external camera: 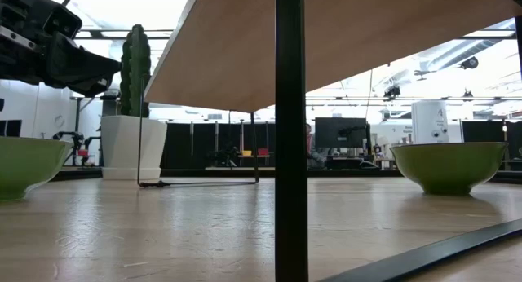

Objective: Pick & Place Mini bowls
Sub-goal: Stack the top blue bowl on the blue bowl on the shelf

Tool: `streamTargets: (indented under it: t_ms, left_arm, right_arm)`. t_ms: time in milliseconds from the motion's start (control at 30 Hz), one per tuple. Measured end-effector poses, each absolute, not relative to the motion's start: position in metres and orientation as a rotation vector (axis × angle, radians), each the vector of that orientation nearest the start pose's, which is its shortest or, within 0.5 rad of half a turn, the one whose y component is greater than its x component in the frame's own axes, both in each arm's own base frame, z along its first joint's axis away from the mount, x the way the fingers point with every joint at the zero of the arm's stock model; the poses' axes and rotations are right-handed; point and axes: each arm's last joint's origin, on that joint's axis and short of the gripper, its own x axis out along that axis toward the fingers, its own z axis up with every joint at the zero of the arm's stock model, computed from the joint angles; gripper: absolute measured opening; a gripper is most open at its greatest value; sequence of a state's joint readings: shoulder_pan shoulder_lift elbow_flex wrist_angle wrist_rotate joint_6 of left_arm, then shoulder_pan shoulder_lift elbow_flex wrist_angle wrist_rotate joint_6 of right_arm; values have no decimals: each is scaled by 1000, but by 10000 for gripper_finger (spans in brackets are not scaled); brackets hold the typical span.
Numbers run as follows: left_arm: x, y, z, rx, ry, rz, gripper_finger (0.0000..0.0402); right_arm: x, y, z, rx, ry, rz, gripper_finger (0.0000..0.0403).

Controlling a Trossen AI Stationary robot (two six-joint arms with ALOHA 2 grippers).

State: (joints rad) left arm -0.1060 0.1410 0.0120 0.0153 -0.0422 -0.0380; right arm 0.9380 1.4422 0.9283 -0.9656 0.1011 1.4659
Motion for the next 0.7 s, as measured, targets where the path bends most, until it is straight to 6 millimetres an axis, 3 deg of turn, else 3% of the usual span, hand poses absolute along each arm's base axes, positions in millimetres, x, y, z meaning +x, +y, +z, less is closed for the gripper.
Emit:
streamTargets:
  t_ms: [433, 700]
  left_arm:
    - [105, -10, 158, -30, 115, -61, 0]
    - [105, -10, 158, -30, 114, -62, 0]
  right_arm:
    - [153, 183, 247, 313, 1392, -393, 10]
    - [168, 169, 277, 188, 1367, -362, 11]
